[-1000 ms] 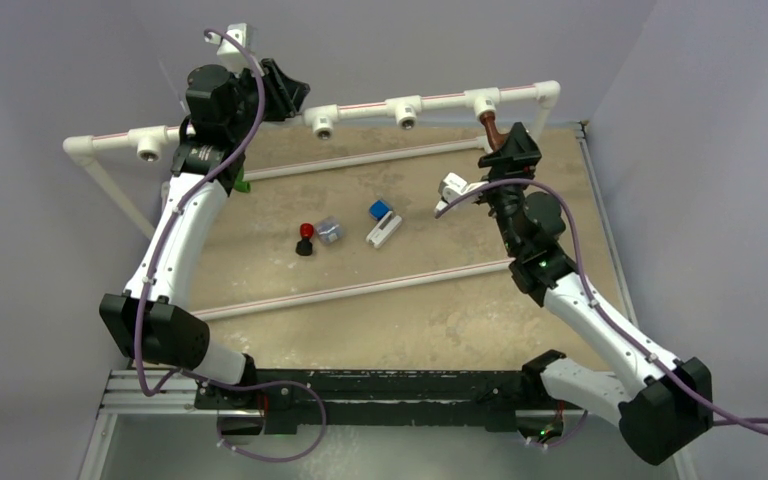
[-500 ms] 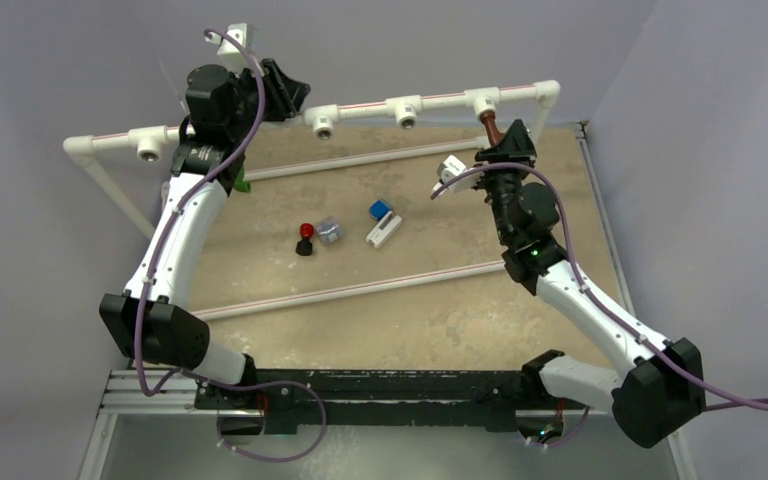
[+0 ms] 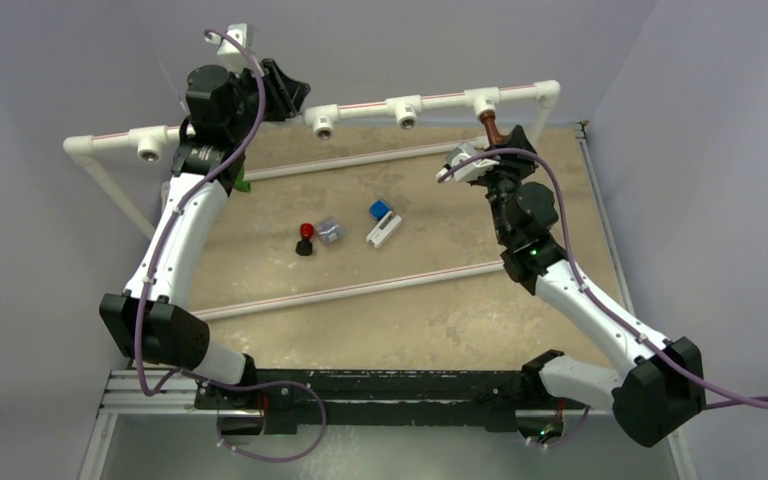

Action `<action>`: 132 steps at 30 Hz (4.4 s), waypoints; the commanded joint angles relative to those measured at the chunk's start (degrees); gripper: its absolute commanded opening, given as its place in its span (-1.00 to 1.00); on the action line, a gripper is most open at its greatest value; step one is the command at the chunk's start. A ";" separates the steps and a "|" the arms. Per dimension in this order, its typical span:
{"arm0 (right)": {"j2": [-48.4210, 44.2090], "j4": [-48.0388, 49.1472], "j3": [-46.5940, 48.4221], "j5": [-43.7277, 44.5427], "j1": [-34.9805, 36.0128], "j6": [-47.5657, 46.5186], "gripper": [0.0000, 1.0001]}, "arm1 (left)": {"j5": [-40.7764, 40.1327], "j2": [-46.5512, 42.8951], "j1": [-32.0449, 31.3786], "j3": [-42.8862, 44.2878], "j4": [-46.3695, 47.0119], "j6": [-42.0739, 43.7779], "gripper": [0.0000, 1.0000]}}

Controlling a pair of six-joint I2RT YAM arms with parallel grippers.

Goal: Install the water faucets

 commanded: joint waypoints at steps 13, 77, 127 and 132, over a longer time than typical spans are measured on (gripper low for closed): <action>-2.51 -4.19 0.94 -13.28 -0.09 54.06 -1.00 | 1.57 0.26 -0.08 -2.47 -6.94 1.03 -0.31; -21.31 -23.66 11.88 -1.27 -0.15 78.32 0.97 | 2.36 0.14 -0.08 4.41 -5.92 -0.56 -0.30; 9.62 53.55 -39.42 8.47 -13.26 78.44 0.97 | 9.10 -52.00 -2.13 -14.71 -33.60 -8.60 -0.20; 14.53 52.35 -35.49 2.22 -14.04 75.02 0.97 | 10.26 -54.62 -2.19 -14.46 -35.39 -9.27 -0.19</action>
